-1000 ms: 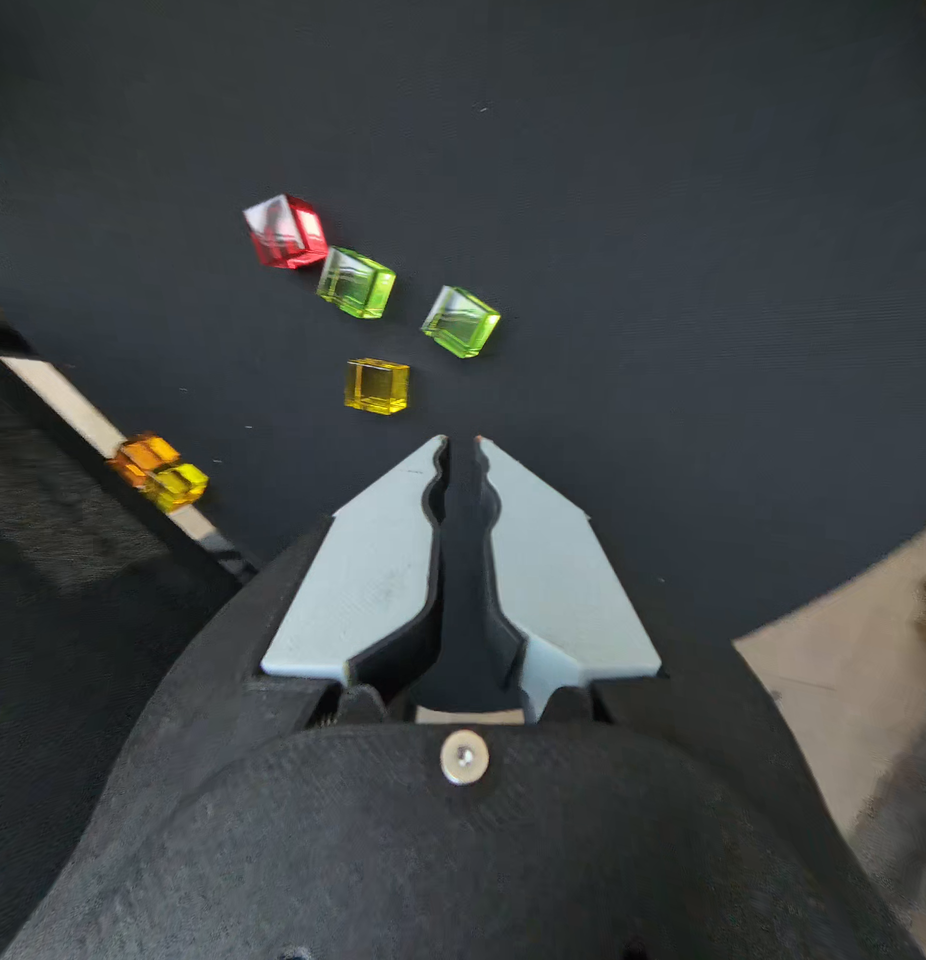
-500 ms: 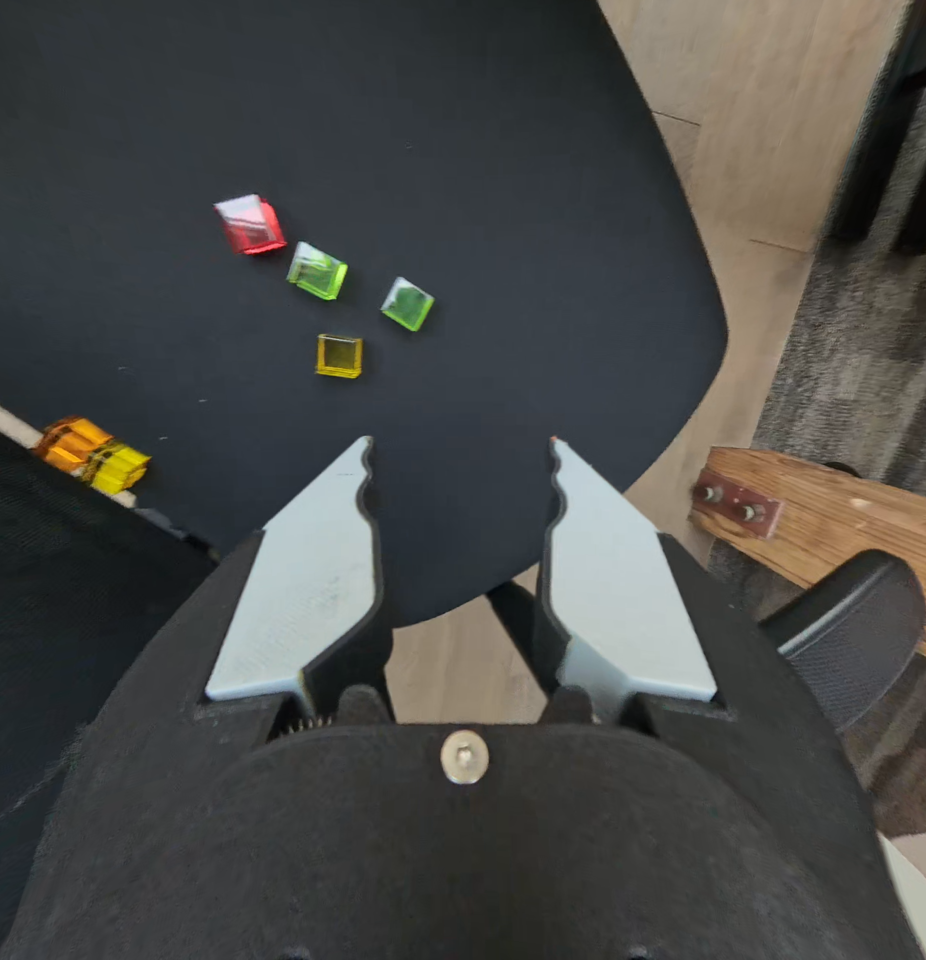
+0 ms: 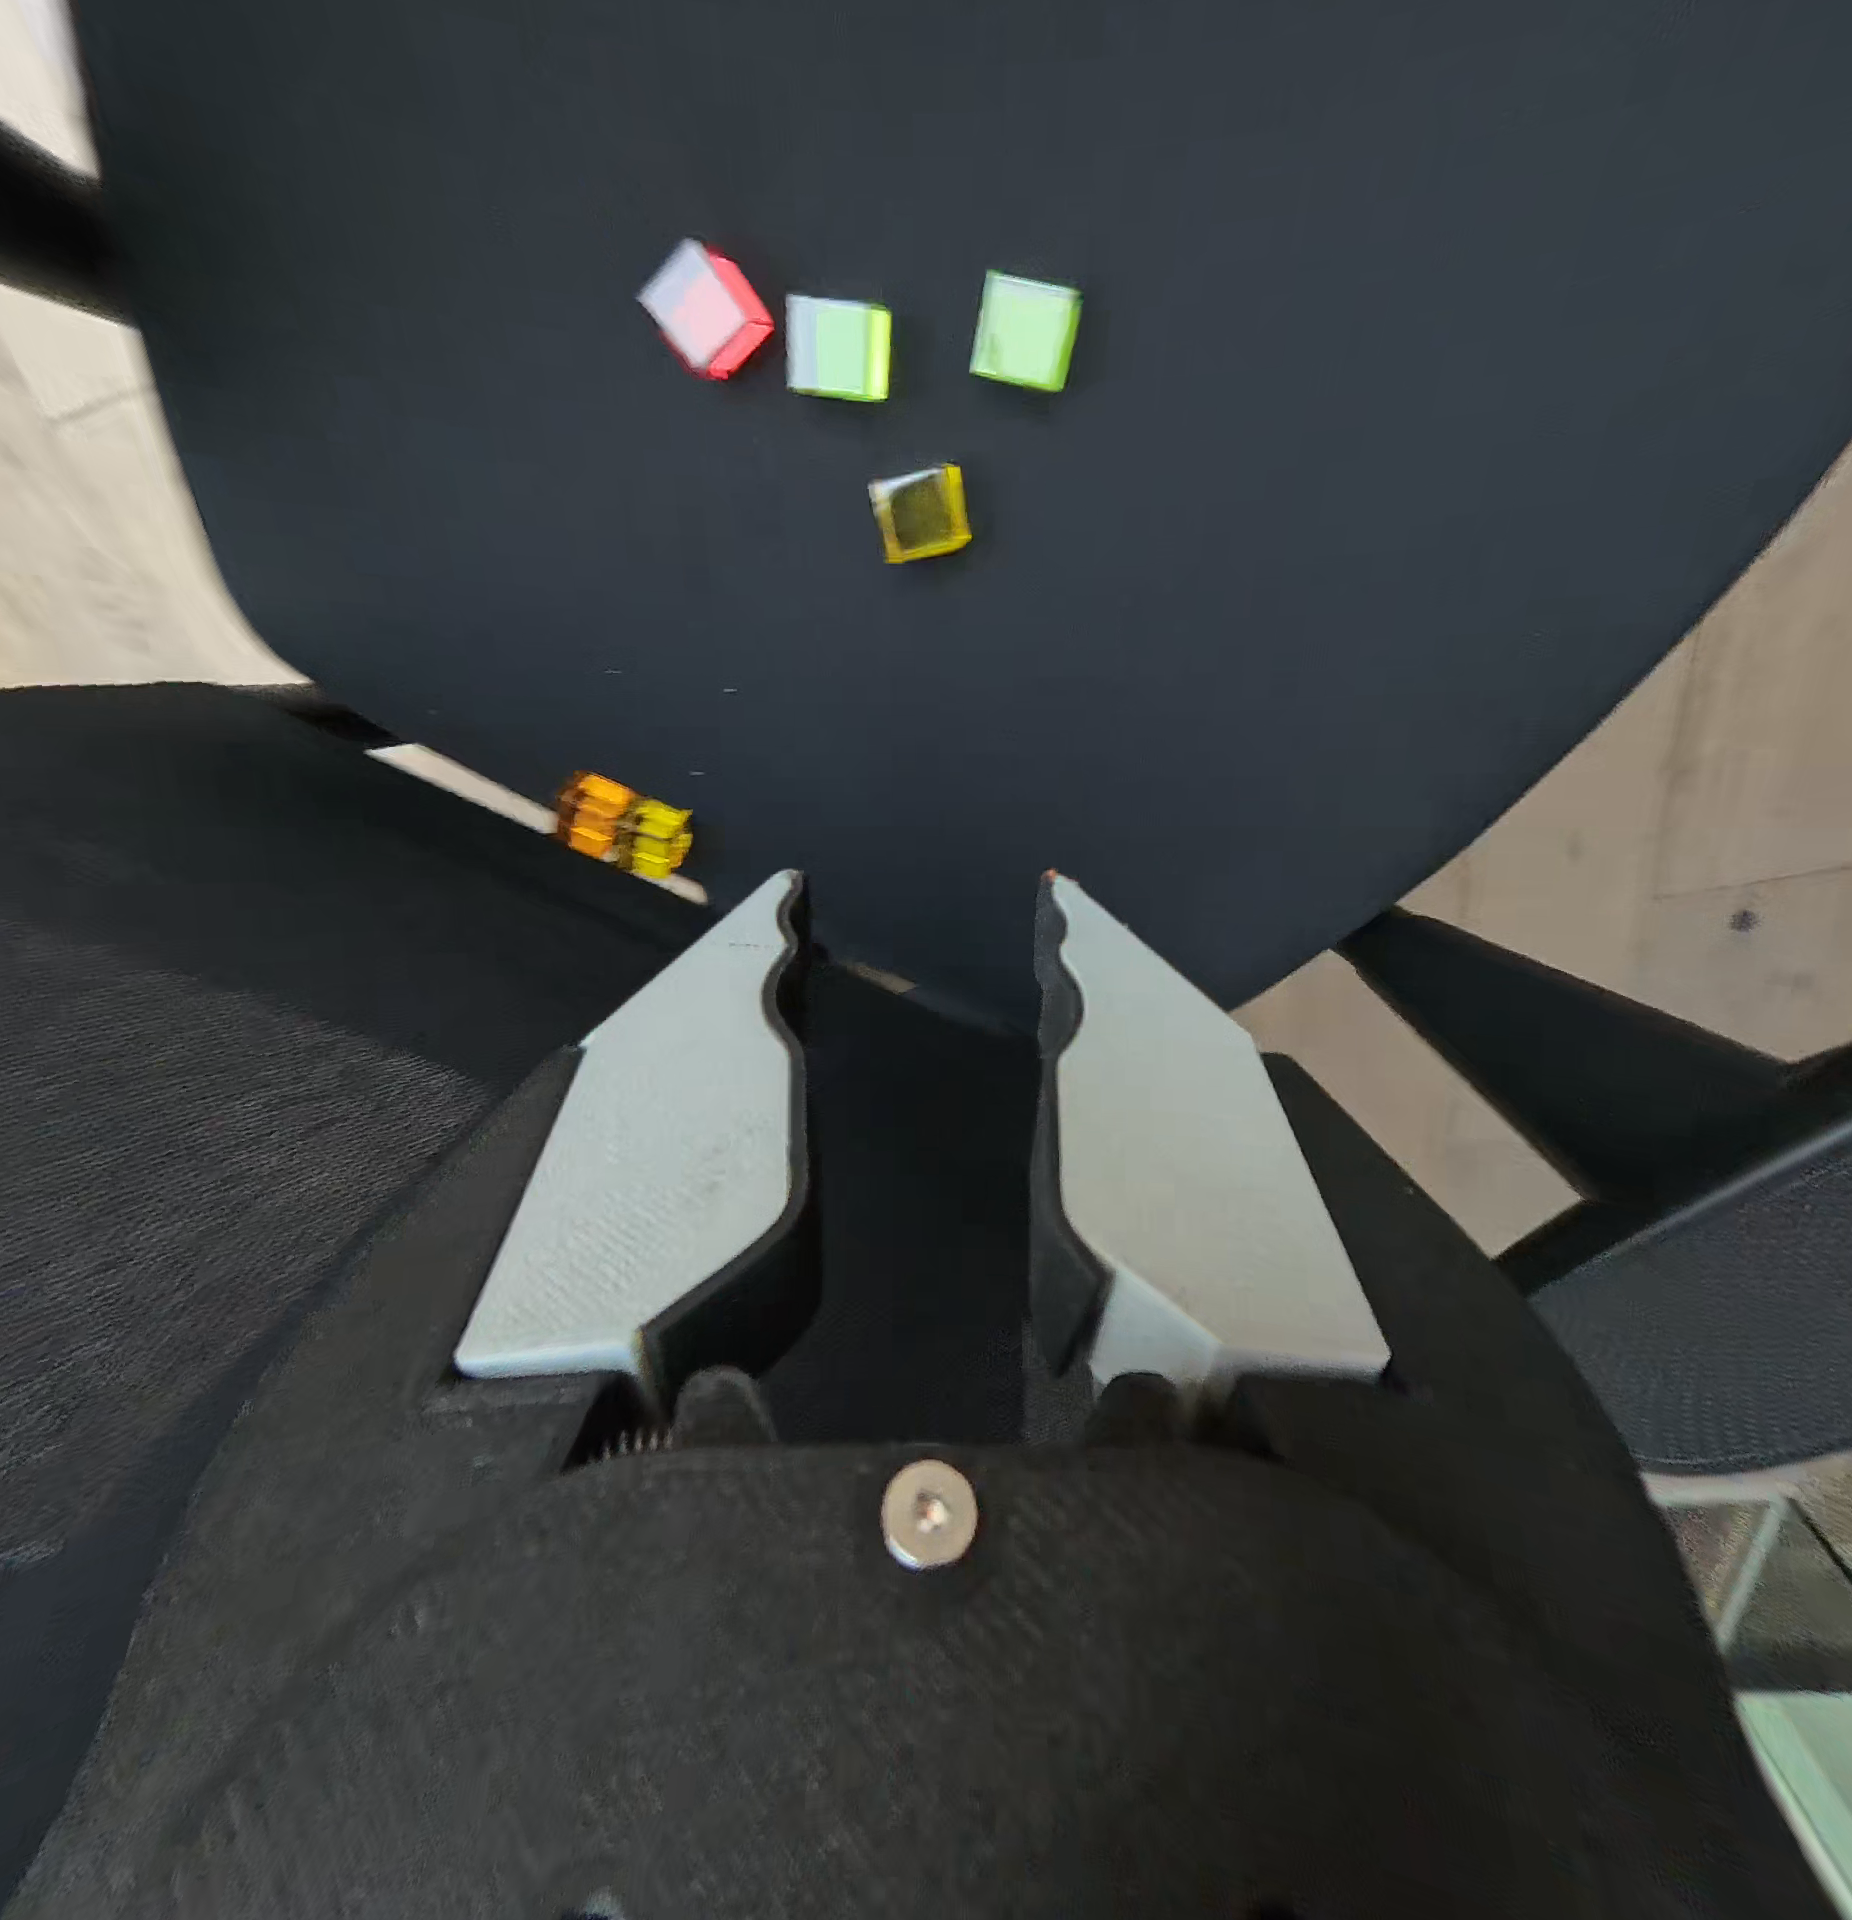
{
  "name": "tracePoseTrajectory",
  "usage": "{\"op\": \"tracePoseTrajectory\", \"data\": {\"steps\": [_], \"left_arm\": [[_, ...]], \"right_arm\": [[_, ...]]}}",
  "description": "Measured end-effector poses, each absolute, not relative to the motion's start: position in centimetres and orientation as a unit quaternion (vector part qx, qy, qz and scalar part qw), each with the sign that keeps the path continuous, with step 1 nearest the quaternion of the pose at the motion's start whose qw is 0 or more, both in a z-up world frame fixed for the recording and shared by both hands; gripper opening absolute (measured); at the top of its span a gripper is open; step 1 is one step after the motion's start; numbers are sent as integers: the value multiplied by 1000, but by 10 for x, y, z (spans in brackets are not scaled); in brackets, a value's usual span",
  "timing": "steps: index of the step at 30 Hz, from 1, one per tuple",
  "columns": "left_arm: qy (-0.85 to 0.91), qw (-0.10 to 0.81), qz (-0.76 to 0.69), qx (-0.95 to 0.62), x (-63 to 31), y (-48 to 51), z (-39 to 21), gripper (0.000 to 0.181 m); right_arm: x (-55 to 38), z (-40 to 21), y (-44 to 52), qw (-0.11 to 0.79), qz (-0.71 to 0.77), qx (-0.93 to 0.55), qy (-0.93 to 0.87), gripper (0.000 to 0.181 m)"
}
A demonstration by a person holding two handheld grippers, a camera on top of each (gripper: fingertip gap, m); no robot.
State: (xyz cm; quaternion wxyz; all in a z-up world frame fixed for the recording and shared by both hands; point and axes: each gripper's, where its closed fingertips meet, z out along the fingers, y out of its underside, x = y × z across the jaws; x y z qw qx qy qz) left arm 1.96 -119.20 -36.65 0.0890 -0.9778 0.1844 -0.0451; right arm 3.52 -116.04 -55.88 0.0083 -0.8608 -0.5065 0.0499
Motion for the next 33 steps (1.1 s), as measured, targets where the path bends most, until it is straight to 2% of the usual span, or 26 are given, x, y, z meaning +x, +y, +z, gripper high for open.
{"op": "tracePoseTrajectory", "data": {"steps": [4, 6, 8, 9, 12, 15, 17, 20, 25, 29, 33], "left_arm": [[191, 76, -63, -977, 26, -1203, -365, 0], [219, 63, -56, -972, 26, -1206, -358, 0], [240, 80, -37, -967, 21, -1200, -346, 0], [241, 85, -39, -966, 20, -1198, -341, 0], [215, 99, -45, -970, 19, -1198, -330, 0], [187, 185, -45, -964, 20, -1187, -299, 0], [182, 217, -44, -958, 25, -1181, -281, 0], [196, 268, -44, -942, 35, -1172, -259, 0], [162, 266, -196, -930, 67, -1181, -247, 0], [185, 311, -94, -928, 40, -1170, -238, 0], [211, 359, -100, -904, 42, -1171, -221, 0]], "right_arm": [[19, -520, -1181, -17, 118, -862, -493, 26], [20, -500, -1187, -36, 129, -855, -501, 28], [19, -478, -1190, -45, 145, -849, -507, 28], [19, -467, -1190, -40, 154, -849, -504, 18], [24, -446, -1185, -32, 178, -849, -497, 13], [23, -446, -1172, -38, 193, -868, -456, 18], [4, -436, -1174, -44, 245, -868, -430, 13], [-13, -425, -1169, -9, 247, -855, -455, 4], [-28, -414, -1171, 18, 263, -836, -481, 0], [-41, -405, -1182, 28, 292, -823, -486, 0], [-56, -397, -1198, 39, 312, -805, -504, 0]]}}
